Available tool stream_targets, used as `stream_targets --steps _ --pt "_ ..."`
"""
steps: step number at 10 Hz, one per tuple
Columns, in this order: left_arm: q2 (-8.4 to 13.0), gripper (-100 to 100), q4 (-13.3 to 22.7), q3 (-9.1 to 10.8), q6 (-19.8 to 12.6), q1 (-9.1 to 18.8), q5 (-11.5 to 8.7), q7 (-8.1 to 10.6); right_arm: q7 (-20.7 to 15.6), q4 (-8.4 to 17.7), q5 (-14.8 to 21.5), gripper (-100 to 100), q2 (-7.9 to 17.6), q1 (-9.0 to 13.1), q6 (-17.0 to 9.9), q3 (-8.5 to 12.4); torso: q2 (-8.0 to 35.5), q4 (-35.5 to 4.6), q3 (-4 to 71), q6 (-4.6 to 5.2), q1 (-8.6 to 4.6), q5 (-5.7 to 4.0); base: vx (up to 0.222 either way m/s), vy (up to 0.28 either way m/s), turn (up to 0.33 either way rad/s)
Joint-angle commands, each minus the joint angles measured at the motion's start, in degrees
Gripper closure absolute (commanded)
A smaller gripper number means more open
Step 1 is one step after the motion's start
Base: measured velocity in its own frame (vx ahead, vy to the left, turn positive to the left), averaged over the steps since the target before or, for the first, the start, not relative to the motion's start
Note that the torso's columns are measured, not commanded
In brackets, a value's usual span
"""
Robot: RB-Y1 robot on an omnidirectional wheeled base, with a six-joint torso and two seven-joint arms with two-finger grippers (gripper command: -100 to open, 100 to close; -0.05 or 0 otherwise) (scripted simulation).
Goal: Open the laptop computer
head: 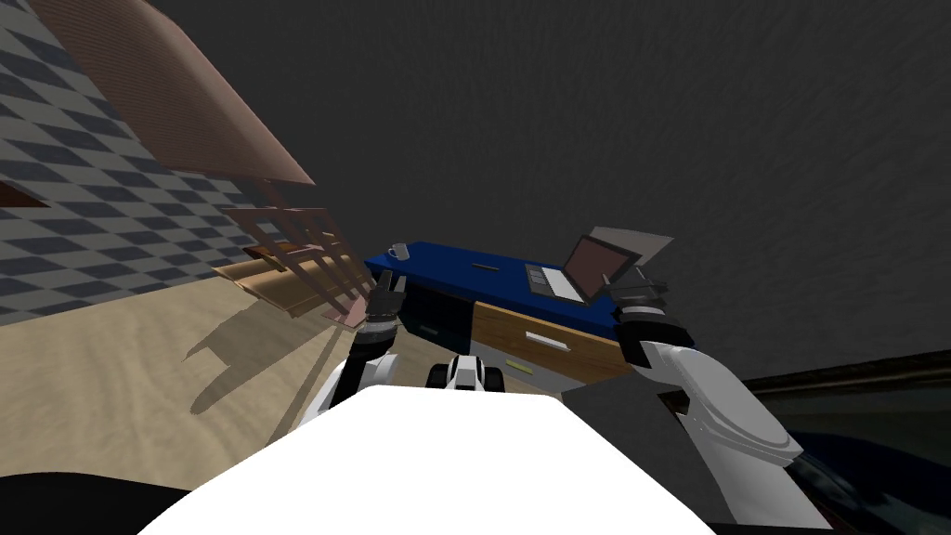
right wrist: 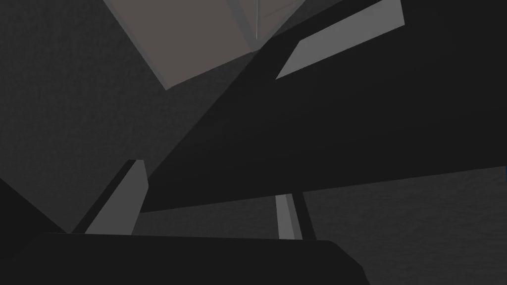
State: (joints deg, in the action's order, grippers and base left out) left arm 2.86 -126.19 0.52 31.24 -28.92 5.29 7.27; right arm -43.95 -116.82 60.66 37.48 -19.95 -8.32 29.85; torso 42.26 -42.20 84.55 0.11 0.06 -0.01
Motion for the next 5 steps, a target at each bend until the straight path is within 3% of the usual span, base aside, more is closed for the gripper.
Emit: stream_targets --steps 1,5 --pt "0.0 0 0.0 0.00 0.0 0.0 0.0 0.00 -3.4 -2.2 3.9 100 -0.1 -1.6 -0.1 -1.3 -0.1 0.1 0.1 -0.04 -0.02 0.02 0.013 -0.014 0.045" --pt "0.0 0 0.0 0.00 0.0 0.0 0.0 0.00 -7.6 -5.3 9.0 100 -0.4 -3.8 -0.4 -2.9 0.0 -0.1 0.0 -0.02 -0.28 -0.08 0.002 -0.008 0.027"
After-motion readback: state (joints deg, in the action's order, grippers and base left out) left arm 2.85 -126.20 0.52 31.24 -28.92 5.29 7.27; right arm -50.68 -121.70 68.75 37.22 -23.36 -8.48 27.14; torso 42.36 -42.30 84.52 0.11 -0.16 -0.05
